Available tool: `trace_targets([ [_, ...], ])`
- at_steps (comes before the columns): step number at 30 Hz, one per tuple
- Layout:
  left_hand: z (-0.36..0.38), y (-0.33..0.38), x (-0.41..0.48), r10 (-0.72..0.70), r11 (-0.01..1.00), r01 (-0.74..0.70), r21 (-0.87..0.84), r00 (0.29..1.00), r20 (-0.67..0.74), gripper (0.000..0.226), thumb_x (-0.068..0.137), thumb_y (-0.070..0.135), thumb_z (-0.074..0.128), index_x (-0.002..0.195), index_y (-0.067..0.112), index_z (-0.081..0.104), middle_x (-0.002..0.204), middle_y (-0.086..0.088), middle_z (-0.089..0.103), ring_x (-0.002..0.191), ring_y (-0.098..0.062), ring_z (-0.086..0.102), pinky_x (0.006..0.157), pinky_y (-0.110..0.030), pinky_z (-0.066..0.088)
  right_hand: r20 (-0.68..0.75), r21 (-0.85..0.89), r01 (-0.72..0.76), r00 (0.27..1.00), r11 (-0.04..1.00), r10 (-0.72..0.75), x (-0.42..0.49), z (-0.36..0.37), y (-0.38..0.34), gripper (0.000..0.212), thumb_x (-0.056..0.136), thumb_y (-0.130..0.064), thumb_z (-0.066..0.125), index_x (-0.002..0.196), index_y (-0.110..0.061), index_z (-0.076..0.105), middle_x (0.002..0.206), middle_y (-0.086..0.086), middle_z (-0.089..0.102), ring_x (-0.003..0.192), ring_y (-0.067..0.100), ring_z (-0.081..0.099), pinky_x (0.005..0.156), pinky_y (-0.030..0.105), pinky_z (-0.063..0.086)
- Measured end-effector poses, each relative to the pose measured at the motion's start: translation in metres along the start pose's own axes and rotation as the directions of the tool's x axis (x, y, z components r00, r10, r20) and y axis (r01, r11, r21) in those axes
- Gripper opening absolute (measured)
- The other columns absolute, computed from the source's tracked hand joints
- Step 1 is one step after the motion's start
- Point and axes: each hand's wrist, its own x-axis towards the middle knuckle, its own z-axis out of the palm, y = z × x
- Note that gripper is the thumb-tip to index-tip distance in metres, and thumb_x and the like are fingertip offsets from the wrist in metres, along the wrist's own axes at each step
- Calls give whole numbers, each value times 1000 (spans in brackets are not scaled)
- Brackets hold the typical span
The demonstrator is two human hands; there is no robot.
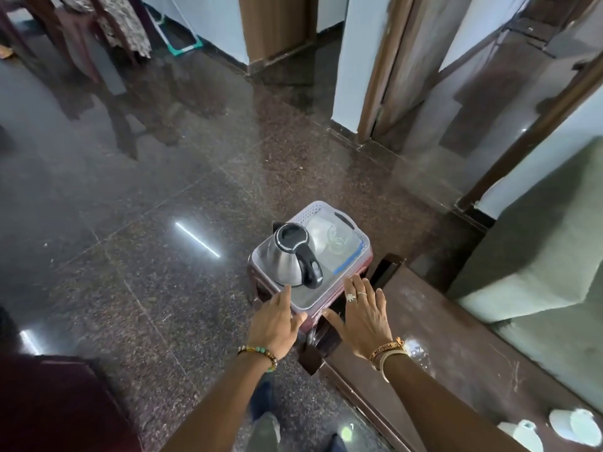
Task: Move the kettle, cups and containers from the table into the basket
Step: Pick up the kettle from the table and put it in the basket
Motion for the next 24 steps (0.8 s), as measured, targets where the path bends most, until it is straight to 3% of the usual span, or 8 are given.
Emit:
trace_targets([
  [11,-28,26,110,257,965,-254,-65,965,54,68,97,43,48,150,12,19,139,-9,50,121,-22,53,100,-35,47,-115,44,-269,955,962,273,59,-39,9,90,92,-72,33,156,-11,16,163,12,16,151,32,12,120,54,11],
  [18,-20,67,147,302,951,-293,-94,949,89,70,97,38,50,151,11,15,143,-11,44,126,-28,48,102,-40,45,-151,43,-363,919,931,365,83,-46,46,88,90,-72,34,154,-13,19,161,11,21,149,33,17,118,53,15],
  [24,12,74,163,233,971,-222,-91,964,130,72,96,35,53,151,12,14,141,-12,45,126,-29,48,103,-40,44,-50,71,-352,933,933,356,88,-10,73,91,89,-75,29,156,-14,15,163,10,17,150,32,13,120,54,11],
])
